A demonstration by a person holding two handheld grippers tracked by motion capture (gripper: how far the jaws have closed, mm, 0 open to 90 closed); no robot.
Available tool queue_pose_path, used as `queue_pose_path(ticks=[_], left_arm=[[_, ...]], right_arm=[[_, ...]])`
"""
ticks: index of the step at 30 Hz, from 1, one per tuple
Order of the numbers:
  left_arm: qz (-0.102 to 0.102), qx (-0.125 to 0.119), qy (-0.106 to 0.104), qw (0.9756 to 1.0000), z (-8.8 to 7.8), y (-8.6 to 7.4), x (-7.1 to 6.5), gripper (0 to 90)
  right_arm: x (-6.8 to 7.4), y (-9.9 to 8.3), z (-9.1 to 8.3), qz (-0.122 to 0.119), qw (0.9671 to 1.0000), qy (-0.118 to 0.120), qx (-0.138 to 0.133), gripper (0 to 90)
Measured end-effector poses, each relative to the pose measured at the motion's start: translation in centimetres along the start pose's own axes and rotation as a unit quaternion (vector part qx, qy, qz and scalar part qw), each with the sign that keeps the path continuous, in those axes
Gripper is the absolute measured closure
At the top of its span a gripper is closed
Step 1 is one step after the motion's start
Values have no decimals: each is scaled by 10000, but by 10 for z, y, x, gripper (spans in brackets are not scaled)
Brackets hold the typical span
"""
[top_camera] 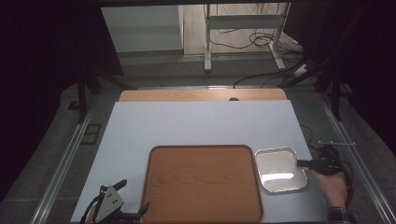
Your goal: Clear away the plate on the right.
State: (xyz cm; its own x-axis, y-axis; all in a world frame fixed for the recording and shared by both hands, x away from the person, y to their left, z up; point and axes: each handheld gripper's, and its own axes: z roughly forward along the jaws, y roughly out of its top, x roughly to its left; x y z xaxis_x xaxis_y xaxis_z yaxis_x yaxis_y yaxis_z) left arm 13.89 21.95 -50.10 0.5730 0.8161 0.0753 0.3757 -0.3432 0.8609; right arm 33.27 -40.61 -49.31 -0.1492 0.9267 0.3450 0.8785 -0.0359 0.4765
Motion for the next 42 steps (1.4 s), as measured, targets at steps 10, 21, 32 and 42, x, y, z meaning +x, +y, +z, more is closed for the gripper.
queue_pose_path(ticks=[10, 21, 32, 42], left_arm=[[13, -3, -1, 10000, 0, 0, 0, 0], [46, 12, 4, 10000, 0, 0, -1, 0], [35, 5, 4, 10000, 0, 0, 0, 0], [24, -4, 7, 10000, 0, 0, 0, 0]], right_arm=[[8, 0, -11, -9, 9995, 136, -277, 879], [25, 2, -14, -146, 9984, 359, -419, 878], [44, 5, -11, -220, 9970, 601, -434, 878], [71, 9, 1, -332, 9955, 811, -356, 878]])
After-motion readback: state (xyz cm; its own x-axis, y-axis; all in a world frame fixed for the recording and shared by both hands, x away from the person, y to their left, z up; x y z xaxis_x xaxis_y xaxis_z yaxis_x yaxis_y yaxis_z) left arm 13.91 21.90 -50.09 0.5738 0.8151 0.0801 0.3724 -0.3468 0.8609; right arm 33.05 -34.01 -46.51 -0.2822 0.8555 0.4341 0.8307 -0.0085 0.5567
